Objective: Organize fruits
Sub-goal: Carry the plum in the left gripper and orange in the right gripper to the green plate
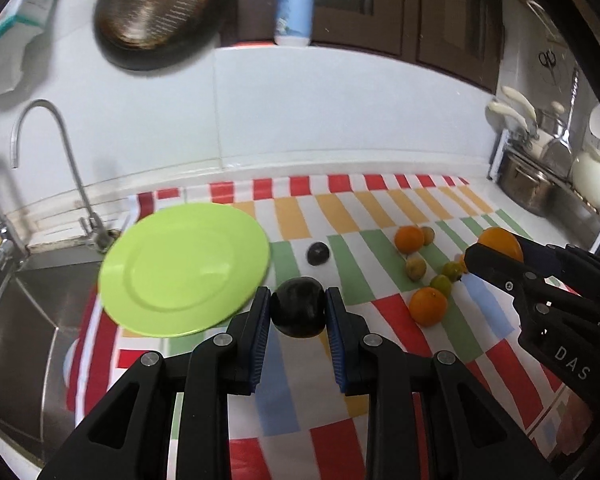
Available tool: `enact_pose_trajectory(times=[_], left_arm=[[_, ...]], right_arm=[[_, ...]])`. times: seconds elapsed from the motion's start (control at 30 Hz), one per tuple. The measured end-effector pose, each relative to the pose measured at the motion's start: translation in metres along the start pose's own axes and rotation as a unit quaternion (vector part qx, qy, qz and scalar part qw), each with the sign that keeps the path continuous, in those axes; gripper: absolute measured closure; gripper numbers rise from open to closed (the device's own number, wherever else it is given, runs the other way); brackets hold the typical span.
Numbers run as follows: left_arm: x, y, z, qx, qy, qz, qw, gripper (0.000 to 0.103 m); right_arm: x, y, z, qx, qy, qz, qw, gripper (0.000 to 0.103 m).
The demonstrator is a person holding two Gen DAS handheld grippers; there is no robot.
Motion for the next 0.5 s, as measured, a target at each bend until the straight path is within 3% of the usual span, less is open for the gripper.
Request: enact_pose_trajectory(times=[0.27,0.5], left_arm=[[-0.004,-0.017,-0.033,-0.01,-0.031,0.009,0.9994,0.076],[-0.011,-0.019,-0.068,-0.044,-0.032,0.019,0.9983,0.076]], right_arm=[[-0.009,0.005,-0.038,-0.051,-0.02,0.006,0.998,0.07],[-0.023,0.023,-0.072,-0.084,-0.032,0.004,0.996,0.07]])
Point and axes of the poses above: each gripper's, at about its wrist camera, not at the fingertips, and y roughly the way its jaws point, z to its right, x to its underside, the point moved 8 cm from there along y, roughly the way its jaws point, and after that the axes turned 3 degrees about y, right-handed, at the moved point
